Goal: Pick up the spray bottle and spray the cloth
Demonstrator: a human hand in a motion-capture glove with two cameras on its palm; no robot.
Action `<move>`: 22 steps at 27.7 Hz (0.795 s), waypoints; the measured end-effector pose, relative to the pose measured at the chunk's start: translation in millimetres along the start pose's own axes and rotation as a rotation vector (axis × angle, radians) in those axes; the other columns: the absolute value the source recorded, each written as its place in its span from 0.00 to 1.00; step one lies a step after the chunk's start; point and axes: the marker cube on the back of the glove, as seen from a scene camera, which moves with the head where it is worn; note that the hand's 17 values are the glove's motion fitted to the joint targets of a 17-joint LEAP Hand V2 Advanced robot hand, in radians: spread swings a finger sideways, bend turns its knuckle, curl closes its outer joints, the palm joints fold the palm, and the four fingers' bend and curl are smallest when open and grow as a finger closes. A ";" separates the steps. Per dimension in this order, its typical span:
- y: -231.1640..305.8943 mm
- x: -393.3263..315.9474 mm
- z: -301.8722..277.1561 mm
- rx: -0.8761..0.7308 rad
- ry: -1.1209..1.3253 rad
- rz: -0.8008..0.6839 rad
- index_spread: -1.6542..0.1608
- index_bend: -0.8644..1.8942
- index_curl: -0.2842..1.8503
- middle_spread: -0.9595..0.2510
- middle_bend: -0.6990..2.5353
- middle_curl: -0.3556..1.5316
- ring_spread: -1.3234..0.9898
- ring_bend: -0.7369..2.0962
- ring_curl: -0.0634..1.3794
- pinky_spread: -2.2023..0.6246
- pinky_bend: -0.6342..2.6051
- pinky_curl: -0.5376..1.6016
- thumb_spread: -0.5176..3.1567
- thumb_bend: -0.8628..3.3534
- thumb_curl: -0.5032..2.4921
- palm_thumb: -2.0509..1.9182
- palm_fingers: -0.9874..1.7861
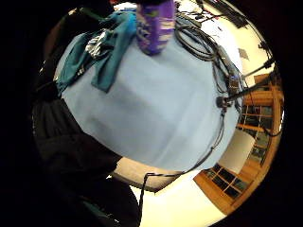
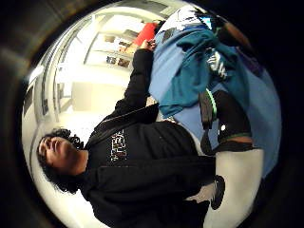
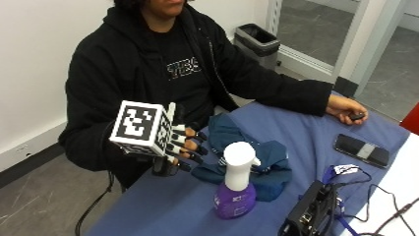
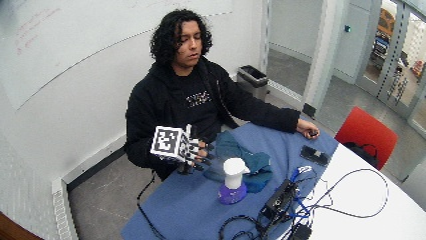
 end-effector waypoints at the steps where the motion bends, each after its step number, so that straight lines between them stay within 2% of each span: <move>1: -1.1 6.5 -4.6 0.007 0.007 0.017 0.73 0.38 0.26 0.79 0.31 0.31 0.57 0.38 0.19 0.85 0.27 0.36 0.47 0.29 0.26 0.69 0.56; 10: -40.9 61.5 -43.8 0.128 -0.039 0.143 0.75 0.37 0.28 0.79 0.31 0.34 0.56 0.37 0.22 0.86 0.26 0.37 0.48 0.28 0.27 0.69 0.59; 16: -85.8 85.1 -46.7 0.242 -0.285 0.133 0.77 0.35 0.27 0.79 0.31 0.35 0.55 0.39 0.24 0.85 0.26 0.38 0.45 0.25 0.26 0.68 0.61; 22: -117.7 88.8 -25.5 0.261 -0.590 0.092 0.77 0.36 0.26 0.78 0.32 0.37 0.55 0.40 0.25 0.85 0.26 0.39 0.43 0.24 0.27 0.69 0.62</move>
